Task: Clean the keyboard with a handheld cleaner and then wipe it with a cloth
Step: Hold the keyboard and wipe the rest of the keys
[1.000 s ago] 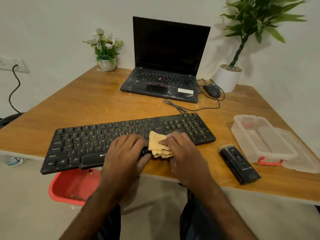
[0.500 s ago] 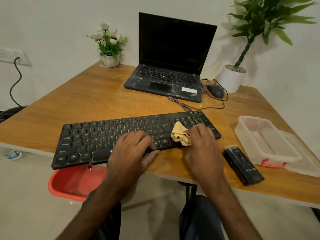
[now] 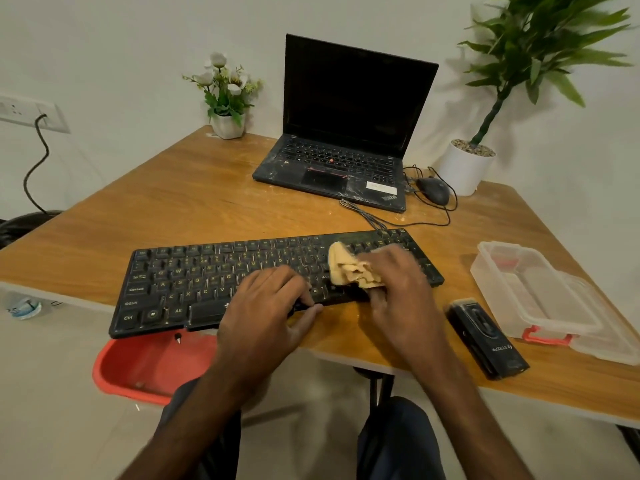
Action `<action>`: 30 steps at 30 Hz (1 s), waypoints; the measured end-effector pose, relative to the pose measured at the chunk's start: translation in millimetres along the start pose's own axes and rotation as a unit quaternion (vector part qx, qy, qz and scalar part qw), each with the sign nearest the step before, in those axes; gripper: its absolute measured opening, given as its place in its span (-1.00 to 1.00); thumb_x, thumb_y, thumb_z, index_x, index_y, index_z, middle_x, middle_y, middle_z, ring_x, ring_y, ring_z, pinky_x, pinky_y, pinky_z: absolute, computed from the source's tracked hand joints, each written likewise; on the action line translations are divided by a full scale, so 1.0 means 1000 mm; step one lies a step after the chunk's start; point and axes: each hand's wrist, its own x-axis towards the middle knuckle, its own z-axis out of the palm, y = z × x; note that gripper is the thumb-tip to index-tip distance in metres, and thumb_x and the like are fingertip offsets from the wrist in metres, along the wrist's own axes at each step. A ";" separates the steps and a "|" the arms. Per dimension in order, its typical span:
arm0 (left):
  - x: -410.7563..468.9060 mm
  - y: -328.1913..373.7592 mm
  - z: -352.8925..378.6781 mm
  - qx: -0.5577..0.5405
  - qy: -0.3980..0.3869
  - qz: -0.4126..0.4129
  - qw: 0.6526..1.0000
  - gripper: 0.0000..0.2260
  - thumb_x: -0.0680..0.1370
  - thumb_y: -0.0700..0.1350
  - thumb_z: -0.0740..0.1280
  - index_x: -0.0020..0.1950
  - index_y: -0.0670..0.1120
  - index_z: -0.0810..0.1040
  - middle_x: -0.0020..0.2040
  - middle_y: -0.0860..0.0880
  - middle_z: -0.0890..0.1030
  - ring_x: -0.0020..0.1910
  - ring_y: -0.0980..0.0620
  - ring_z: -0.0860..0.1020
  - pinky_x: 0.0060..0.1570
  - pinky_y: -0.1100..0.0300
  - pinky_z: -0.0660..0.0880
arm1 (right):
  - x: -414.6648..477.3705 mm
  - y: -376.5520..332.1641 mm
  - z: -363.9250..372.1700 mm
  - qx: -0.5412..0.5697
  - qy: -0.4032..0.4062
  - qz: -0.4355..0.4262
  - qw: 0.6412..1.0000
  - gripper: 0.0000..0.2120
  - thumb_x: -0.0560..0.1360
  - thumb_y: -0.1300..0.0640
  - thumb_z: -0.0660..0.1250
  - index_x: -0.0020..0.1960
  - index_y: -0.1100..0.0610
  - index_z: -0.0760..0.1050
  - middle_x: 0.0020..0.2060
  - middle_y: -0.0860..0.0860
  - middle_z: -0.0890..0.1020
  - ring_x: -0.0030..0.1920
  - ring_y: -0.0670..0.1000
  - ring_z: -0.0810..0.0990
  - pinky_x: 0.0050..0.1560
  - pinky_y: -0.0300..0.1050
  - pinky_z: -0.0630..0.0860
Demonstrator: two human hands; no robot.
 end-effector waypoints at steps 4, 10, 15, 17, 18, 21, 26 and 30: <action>-0.001 0.000 0.000 0.005 0.000 -0.014 1.000 -0.76 0.41 -0.09 0.56 -0.13 -0.02 0.50 -0.09 0.04 0.53 -0.07 0.03 0.49 -0.02 0.23 0.28 | -0.015 -0.003 0.008 -0.043 -0.065 -0.123 0.989 -0.43 0.33 0.40 0.45 0.29 0.05 0.55 0.07 0.05 0.51 0.04 0.04 0.46 -0.13 -0.09 0.52; -0.001 0.001 -0.001 -0.015 -0.001 -0.012 1.000 -0.84 0.47 0.00 0.50 -0.12 0.01 0.55 -0.06 0.07 0.58 -0.04 0.06 0.54 0.01 0.19 0.39 | -0.009 0.026 -0.013 -0.118 -0.022 -0.001 0.993 -0.49 0.35 0.36 0.47 0.25 0.06 0.58 0.14 0.06 0.53 0.15 0.07 0.47 0.05 -0.05 0.49; -0.001 0.000 0.000 0.004 0.003 -0.017 1.000 -0.79 0.43 -0.04 0.54 -0.13 0.00 0.52 -0.09 0.07 0.55 -0.07 0.08 0.49 -0.05 0.26 0.29 | -0.012 -0.001 -0.001 -0.068 -0.015 -0.090 0.994 -0.57 0.35 0.30 0.36 0.20 0.08 0.60 0.01 0.07 0.54 -0.01 0.06 0.48 -0.15 -0.06 0.52; -0.001 0.000 0.000 0.007 0.006 -0.018 1.000 -0.77 0.40 -0.06 0.55 -0.14 0.00 0.50 -0.11 0.06 0.54 -0.09 0.09 0.45 -0.07 0.30 0.21 | -0.019 -0.007 0.008 -0.078 -0.032 -0.124 0.989 -0.52 0.33 0.31 0.42 0.21 0.04 0.59 -0.03 0.06 0.52 -0.08 0.04 0.47 -0.26 -0.08 0.49; -0.001 0.000 -0.001 0.001 0.004 -0.017 1.000 -0.77 0.41 -0.06 0.55 -0.14 0.00 0.51 -0.10 0.07 0.54 -0.08 0.09 0.46 -0.06 0.29 0.23 | -0.020 -0.005 0.009 -0.082 -0.032 -0.116 0.989 -0.50 0.30 0.31 0.49 0.21 0.02 0.59 -0.03 0.05 0.53 -0.08 0.03 0.47 -0.26 -0.10 0.48; -0.001 0.000 -0.001 -0.016 0.000 -0.014 1.000 -0.82 0.45 -0.04 0.54 -0.12 0.02 0.55 -0.06 0.08 0.58 -0.03 0.09 0.53 0.01 0.22 0.38 | -0.011 0.010 0.004 -0.111 -0.013 -0.055 0.992 -0.45 0.22 0.28 0.61 0.17 -0.01 0.62 -0.01 0.04 0.55 -0.03 0.05 0.49 -0.14 -0.15 0.42; -0.002 0.000 0.001 -0.017 0.005 -0.015 1.000 -0.82 0.45 -0.05 0.54 -0.13 0.02 0.55 -0.06 0.08 0.58 -0.03 0.09 0.52 0.01 0.23 0.37 | -0.001 0.015 -0.004 -0.111 0.032 -0.037 0.993 -0.55 0.32 0.35 0.43 0.18 0.06 0.63 0.00 0.09 0.54 0.00 0.10 0.49 -0.12 -0.12 0.43; -0.002 0.000 0.001 -0.002 0.007 -0.018 1.000 -0.81 0.44 -0.07 0.53 -0.14 0.00 0.51 -0.10 0.06 0.54 -0.08 0.07 0.48 -0.04 0.30 0.23 | -0.014 0.001 0.008 -0.129 -0.031 -0.165 0.977 -0.49 0.30 0.21 0.47 0.25 0.01 0.58 -0.02 0.07 0.53 -0.08 0.04 0.47 -0.23 -0.13 0.44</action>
